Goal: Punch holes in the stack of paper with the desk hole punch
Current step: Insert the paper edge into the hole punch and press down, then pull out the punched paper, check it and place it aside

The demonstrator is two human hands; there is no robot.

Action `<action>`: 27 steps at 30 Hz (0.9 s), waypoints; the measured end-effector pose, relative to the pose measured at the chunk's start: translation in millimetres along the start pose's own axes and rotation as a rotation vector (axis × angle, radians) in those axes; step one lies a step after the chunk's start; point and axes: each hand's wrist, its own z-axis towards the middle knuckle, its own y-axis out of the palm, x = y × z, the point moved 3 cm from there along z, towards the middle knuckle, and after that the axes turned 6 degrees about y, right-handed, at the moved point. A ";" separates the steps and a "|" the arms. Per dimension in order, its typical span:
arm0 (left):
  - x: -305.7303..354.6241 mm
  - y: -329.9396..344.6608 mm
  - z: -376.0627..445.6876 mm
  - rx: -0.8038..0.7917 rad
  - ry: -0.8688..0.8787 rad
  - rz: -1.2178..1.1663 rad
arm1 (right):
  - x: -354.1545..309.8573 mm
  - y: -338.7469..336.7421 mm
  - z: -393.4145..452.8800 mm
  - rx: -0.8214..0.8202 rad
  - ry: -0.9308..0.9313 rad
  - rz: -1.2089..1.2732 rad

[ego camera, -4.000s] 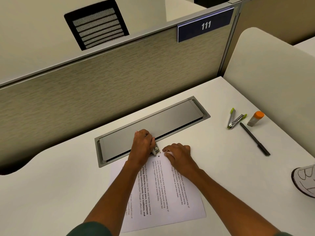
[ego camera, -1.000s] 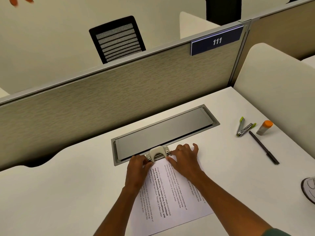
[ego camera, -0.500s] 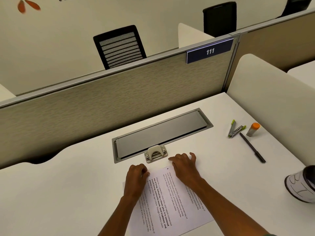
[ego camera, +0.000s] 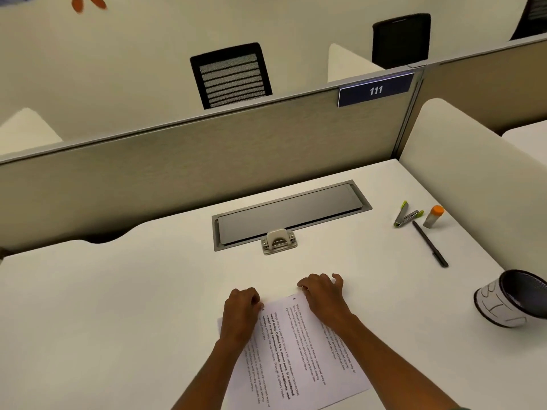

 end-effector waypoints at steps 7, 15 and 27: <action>-15.8 -10.9 -42.4 0.024 -0.069 0.002 | -25.9 14.5 -20.8 -0.023 -0.053 0.016; -50.9 -31.9 -89.9 -0.020 -0.247 -0.040 | -82.4 33.9 -37.5 -0.069 -0.210 0.036; -73.6 -41.1 -128.0 -0.042 -0.377 -0.064 | -120.2 47.2 -63.4 0.051 -0.371 0.030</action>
